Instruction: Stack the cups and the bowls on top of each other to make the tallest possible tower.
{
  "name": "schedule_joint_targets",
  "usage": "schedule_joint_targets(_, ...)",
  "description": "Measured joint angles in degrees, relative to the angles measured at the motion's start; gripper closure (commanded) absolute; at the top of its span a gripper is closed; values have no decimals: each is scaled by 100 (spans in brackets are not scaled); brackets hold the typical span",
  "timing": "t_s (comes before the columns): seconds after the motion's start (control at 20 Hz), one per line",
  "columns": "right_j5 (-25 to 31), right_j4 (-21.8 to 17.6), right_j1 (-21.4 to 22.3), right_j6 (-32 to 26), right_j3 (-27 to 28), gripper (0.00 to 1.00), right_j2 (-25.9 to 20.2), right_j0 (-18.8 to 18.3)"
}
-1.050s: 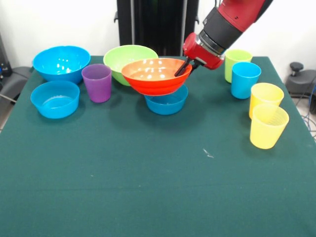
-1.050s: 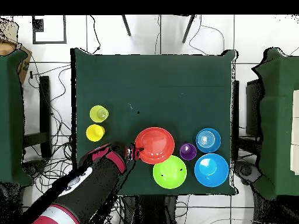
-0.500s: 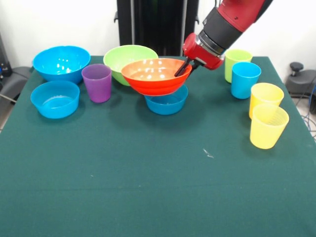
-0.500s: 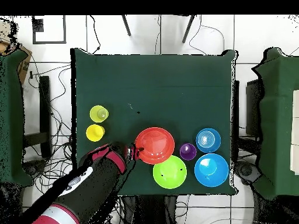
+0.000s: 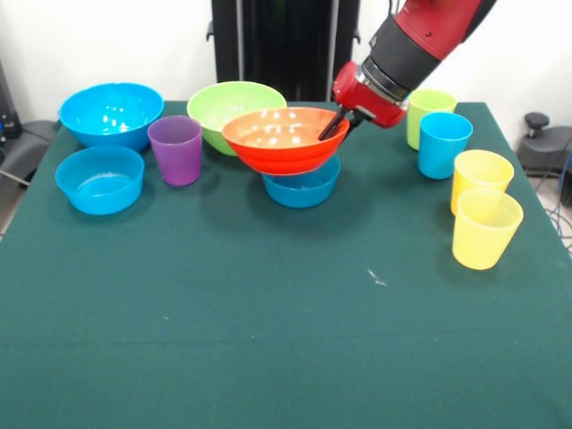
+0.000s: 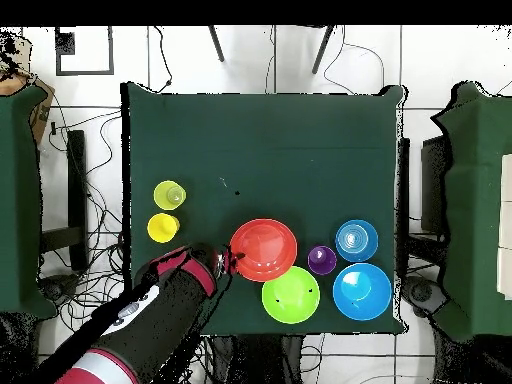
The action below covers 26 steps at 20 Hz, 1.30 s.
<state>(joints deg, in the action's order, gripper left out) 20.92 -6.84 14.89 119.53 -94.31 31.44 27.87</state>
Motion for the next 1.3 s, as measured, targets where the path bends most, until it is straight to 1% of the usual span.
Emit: schedule_joint_targets(1.3,0,127,0,0,0,100,-14,0)
